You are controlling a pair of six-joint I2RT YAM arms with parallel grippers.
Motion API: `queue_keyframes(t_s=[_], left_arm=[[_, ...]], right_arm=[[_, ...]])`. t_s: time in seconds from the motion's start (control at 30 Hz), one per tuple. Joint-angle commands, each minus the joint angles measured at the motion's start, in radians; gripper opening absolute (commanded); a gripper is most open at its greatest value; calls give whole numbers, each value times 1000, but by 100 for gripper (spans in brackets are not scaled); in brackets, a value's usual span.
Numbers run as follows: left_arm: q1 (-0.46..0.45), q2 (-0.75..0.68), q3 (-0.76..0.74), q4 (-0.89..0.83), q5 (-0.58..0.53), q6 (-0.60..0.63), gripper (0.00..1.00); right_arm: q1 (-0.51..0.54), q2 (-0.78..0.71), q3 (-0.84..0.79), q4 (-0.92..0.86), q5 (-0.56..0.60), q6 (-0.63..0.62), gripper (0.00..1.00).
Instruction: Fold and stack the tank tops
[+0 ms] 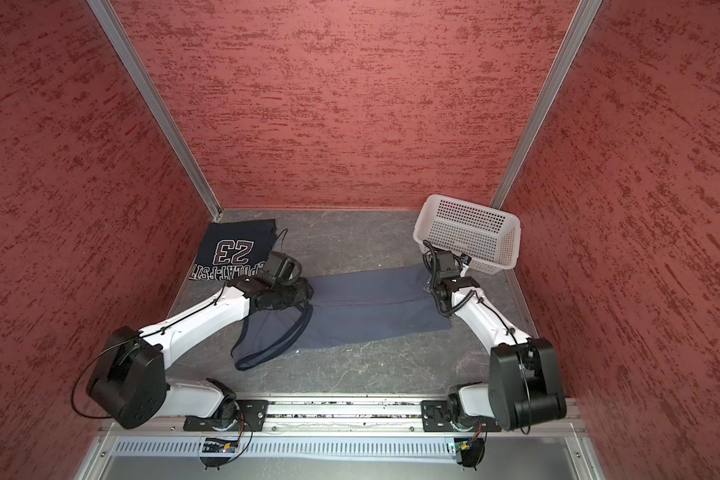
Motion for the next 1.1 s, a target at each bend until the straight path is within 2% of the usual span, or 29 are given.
queue_keyframes(t_s=[0.0,0.1,0.23,0.4,0.53,0.8,1.07], left_arm=[[-19,-25,-18,-10,-14,21,62],[-74,19,-8,40,29,9,62],[-138,147,57,64,36,-1,62],[-151,276,96,98,57,-21,62],[-150,328,92,111,58,-33,62],[-203,390,77,155,85,-53,62],[-270,381,172,128,97,-3,68]], right_arm=[[1,-57,24,-17,-60,-37,77],[42,-76,0,58,-200,-33,77],[107,4,-1,123,-319,-17,77],[140,123,-15,189,-390,-24,76],[132,216,-9,157,-329,-29,76],[-20,259,-84,147,-335,-8,74],[-232,75,-200,157,-350,-6,74]])
